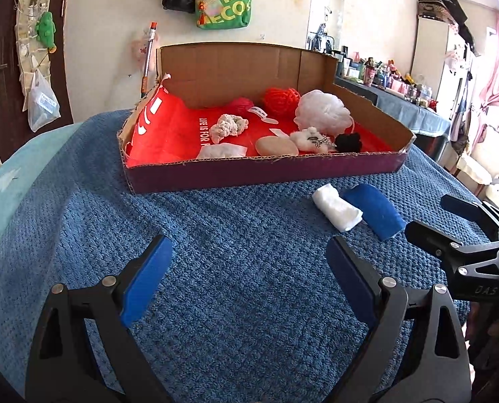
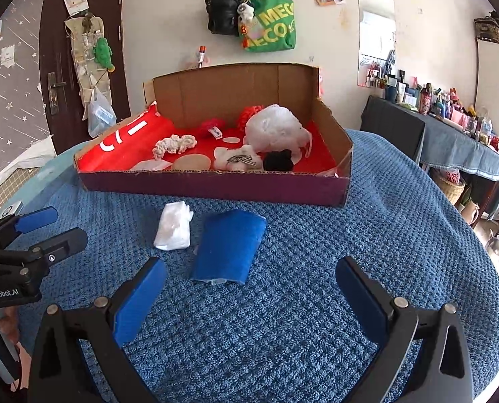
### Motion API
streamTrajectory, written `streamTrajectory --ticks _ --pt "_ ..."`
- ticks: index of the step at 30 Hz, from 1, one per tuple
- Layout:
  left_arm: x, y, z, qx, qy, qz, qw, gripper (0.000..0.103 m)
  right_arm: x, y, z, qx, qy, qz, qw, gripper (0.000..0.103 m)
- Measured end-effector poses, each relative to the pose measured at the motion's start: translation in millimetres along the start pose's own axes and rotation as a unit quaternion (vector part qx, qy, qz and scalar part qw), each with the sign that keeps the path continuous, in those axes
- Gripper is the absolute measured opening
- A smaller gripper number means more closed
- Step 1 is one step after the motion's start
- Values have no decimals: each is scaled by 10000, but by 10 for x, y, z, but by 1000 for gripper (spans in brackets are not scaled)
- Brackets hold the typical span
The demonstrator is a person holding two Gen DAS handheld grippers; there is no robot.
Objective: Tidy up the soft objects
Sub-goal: 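Withdraw both tools from the box back over the blanket, then grasp the white rolled cloth with the left tool while the right tool grasps the blue fabric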
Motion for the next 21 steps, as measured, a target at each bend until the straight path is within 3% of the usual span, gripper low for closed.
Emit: streamTrajectory --ticks 13,21 --pt "-57 45 -61 -14 125 -1 9999 94 -133 22 -69 65 243 11 9997 103" --pt "-99 141 -216 -60 175 49 9998 94 -546 20 -204 306 1010 113 9944 103"
Point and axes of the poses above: each gripper's, at about its wrist camera, not at the fingertips, and x roughly against the way its jaws point, y to its left, z to its underside, the point moved 7 cm from there along -x, roughly the way its jaws point, and after that the axes turned 1 degree about -x, right-handed, at the moved point
